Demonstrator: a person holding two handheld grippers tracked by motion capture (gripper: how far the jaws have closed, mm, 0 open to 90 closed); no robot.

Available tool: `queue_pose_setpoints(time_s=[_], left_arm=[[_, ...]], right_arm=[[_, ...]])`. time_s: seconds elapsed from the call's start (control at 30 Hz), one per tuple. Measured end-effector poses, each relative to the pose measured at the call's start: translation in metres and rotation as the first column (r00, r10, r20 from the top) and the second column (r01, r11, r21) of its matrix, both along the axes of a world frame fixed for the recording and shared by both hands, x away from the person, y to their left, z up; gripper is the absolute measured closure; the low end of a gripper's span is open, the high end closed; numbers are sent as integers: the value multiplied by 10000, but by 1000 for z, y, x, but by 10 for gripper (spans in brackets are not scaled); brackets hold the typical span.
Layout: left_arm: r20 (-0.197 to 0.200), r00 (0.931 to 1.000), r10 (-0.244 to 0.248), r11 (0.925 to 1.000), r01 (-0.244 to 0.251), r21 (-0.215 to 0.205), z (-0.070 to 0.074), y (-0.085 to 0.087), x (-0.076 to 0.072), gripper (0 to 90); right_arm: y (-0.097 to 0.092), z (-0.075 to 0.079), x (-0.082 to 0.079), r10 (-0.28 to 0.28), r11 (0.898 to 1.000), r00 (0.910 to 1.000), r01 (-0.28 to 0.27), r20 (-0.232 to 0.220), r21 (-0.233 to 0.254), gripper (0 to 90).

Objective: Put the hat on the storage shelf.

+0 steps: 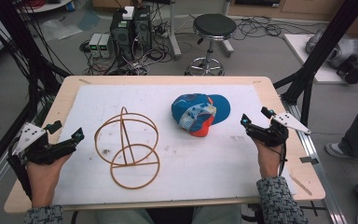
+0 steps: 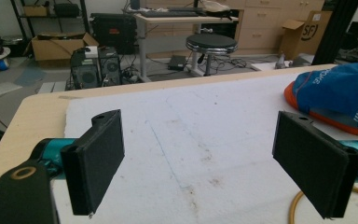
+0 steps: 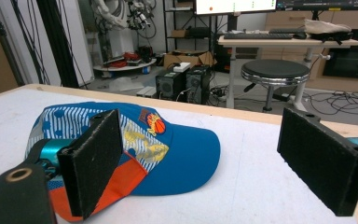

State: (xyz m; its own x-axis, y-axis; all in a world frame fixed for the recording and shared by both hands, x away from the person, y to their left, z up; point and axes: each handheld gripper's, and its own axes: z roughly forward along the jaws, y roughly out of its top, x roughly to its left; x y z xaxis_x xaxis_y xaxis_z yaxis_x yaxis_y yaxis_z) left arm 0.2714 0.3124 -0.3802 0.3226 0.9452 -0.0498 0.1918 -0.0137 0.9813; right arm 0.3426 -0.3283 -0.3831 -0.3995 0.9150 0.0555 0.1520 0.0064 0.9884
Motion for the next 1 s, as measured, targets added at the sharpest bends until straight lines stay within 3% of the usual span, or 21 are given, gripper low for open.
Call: queue_pose_setpoints(time_s=[0.23,0.53,0.8,1.0], left_arm=[[-28,9999,-112,9999,112,-30,0,-2,1,169],[57,9999,-149,9998,150,-110,2,0,-1,169],[94,9998,-158,9998,159,-132,3,0,-1,169],[39,9999,-131,9998,131,-126,2,2,-1,169]], right_arm=[[4,2,5,131,9999,9999,-131,-75,-3,132],[23,16,18,539,9985,9985,-540,58,57,131],[57,24,40,1168,9930,9931,-1169,59,178,131],[82,20,51,1817,9833,9829,-1817,-313,36,131]])
